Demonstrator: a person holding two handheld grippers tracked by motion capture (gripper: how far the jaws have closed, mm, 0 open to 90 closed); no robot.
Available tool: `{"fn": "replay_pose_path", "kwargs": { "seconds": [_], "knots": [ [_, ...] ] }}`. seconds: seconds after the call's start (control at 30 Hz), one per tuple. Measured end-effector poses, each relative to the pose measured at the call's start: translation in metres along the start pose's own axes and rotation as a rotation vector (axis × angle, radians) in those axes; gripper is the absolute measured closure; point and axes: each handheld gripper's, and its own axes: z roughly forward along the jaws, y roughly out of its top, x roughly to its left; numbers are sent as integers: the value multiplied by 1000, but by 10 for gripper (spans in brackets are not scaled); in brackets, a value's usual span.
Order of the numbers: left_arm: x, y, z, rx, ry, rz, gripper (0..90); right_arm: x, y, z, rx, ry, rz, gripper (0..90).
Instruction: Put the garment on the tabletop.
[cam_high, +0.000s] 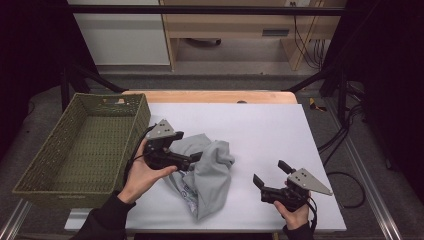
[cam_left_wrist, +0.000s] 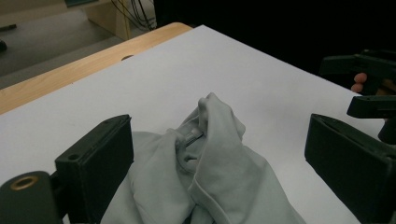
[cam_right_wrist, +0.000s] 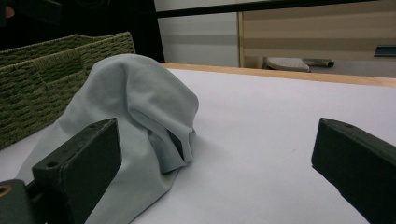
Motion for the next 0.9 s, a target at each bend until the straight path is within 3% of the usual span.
{"fn": "replay_pose_path", "kwargs": {
  "seconds": [0.13,0.27,0.53,0.67,0.77,0.9],
  "knots": [
    [1,-22,-9,-29,1,-31,80,0,0,0,2,1,0,15],
    [0,-42,-20,-37,46,-31,68,0,0,0,0,1,-1,13],
    [4,-75,-40,-110,88,-92,61,0,0,-1,-1,5,-4,9],
    [6,-88,-46,-127,122,-102,54,0,-1,-1,1,13,-14,8],
    [5,-92,-49,-120,143,-70,48,-1,-1,-2,1,17,-9,8],
    [5,-96,-56,-154,153,-90,45,-1,-1,-2,0,17,-11,9]
  ]
}}
